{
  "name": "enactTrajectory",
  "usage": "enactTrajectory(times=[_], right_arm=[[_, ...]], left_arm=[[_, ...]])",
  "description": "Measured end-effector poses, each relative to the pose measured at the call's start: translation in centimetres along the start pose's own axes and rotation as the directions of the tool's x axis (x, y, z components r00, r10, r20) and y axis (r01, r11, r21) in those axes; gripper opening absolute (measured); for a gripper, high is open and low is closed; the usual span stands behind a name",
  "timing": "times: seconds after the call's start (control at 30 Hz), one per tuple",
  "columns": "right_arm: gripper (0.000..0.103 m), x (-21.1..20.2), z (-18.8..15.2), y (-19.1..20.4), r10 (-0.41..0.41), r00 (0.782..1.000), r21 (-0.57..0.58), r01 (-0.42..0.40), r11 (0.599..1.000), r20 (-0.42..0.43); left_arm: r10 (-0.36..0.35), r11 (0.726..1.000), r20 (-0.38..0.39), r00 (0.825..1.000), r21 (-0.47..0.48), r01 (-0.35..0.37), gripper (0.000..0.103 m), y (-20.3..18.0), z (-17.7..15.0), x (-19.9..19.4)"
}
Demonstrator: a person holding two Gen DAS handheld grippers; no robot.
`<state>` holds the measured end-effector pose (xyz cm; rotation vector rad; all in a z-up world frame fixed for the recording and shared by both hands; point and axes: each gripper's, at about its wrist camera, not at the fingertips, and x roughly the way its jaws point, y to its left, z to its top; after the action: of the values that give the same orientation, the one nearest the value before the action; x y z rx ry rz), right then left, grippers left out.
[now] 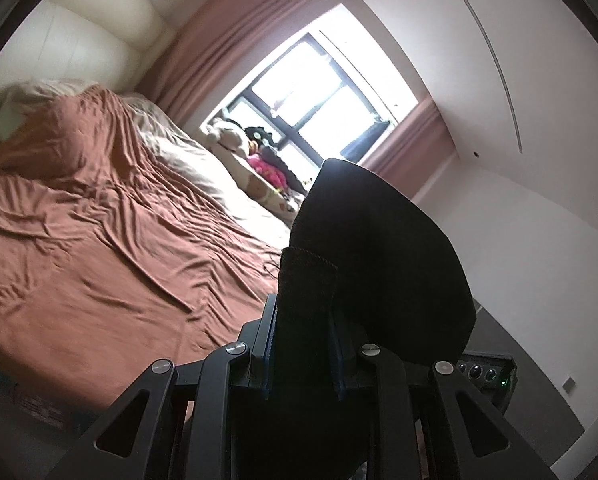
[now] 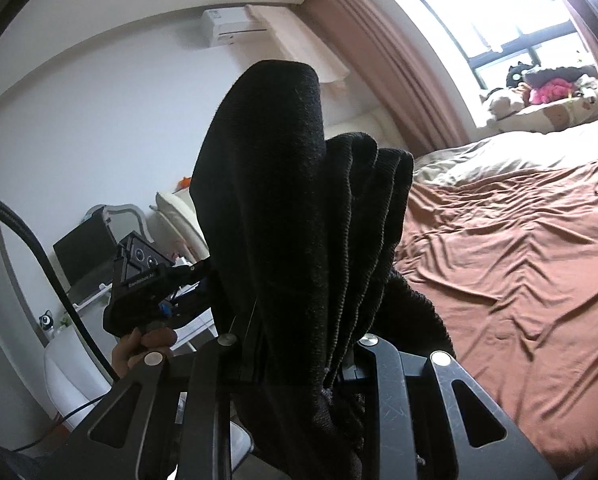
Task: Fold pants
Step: 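Lift the folded pants off the bed with both tools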
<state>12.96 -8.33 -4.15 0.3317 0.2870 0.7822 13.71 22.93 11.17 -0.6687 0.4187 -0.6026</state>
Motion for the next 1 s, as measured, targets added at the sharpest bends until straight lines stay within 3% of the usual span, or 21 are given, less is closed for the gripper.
enactTrajectory(times=[0.47, 0.7, 1.0], right_arm=[[0.021, 12.2, 1.6, -1.1, 0.116, 0.991, -0.025, -0.118, 0.993, -0.069], [0.021, 18.8, 2.1, -2.3, 0.139, 0.984, -0.033, -0.144, 0.989, -0.11], [0.021, 26.5, 1.3, -3.8, 0.142, 0.971, -0.044, -0.152, 0.987, -0.19]], left_arm=[[0.097, 0.995, 0.114, 0.989, -0.025, -0.095, 0.023, 8.3, 5.8, -7.1], [0.103, 0.99, 0.188, 0.977, -0.111, -0.083, 0.023, 14.5, 7.5, -8.8], [0.154, 0.971, 0.209, 0.966, -0.211, -0.109, 0.022, 23.4, 8.5, -10.1]])
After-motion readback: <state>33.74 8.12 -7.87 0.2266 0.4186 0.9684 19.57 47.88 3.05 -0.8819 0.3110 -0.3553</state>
